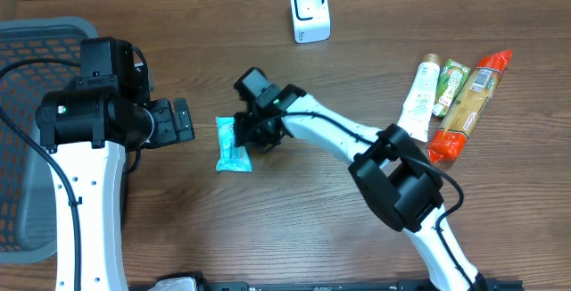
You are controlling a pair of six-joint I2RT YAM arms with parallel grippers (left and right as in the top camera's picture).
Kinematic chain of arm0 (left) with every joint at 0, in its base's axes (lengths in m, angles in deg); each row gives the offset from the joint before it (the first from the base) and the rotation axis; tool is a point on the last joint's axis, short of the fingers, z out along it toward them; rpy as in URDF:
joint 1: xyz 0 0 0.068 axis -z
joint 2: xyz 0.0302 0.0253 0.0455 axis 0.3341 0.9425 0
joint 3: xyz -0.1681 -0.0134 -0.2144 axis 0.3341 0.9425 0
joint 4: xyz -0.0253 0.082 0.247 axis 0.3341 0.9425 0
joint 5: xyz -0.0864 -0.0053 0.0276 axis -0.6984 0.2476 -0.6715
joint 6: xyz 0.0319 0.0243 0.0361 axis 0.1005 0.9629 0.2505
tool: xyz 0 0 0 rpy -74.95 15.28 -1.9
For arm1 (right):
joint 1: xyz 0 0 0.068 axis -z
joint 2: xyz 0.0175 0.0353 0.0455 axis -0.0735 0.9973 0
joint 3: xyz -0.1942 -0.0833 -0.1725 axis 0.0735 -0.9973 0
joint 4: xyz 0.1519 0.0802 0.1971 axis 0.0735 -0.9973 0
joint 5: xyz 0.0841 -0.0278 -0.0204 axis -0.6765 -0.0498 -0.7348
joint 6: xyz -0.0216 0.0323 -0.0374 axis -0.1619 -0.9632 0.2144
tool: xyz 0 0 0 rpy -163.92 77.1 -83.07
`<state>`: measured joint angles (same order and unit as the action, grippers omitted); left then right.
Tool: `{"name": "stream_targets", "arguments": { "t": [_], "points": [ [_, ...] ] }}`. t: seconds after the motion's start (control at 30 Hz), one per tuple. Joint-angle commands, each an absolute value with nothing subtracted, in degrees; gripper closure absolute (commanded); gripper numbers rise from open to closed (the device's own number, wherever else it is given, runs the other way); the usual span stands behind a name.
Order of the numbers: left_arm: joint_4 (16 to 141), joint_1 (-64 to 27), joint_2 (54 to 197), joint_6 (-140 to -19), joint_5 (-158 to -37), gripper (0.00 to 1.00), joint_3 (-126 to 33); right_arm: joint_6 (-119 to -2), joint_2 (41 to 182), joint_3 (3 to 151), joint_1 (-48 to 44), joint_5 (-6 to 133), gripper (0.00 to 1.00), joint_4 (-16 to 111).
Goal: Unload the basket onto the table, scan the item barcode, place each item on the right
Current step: 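Lower the right gripper and grasp the teal tissue packet, then lift the tissue packet and turn it with the right gripper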
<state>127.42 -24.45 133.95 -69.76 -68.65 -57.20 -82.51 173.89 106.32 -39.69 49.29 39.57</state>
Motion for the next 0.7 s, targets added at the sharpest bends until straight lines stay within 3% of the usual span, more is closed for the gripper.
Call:
{"name": "stream_targets", "arguments": {
  "t": [0.0, 0.1, 0.3, 0.67],
  "points": [
    [127.55, -24.76, 134.08, -68.49, -68.33, 0.0, -57.94, -76.87, 169.08, 106.56, -35.6, 52.83, 0.96, 36.64],
    [127.55, -24.76, 134.08, -68.49, -68.33, 0.0, -57.94, -73.81, 163.77, 106.56, -33.78, 61.62, 0.96, 30.52],
    [127.55, -24.76, 134.08, -68.49, -68.33, 0.0, -57.94, -76.57, 157.02, 106.56, -33.0, 94.51, 0.96, 13.23],
    [127.55, -24.76, 134.08, -68.49, -68.33, 0.0, -57.94, -74.86, 164.97, 106.45, -33.15, 108.04, 0.96, 2.37]
  ]
}}
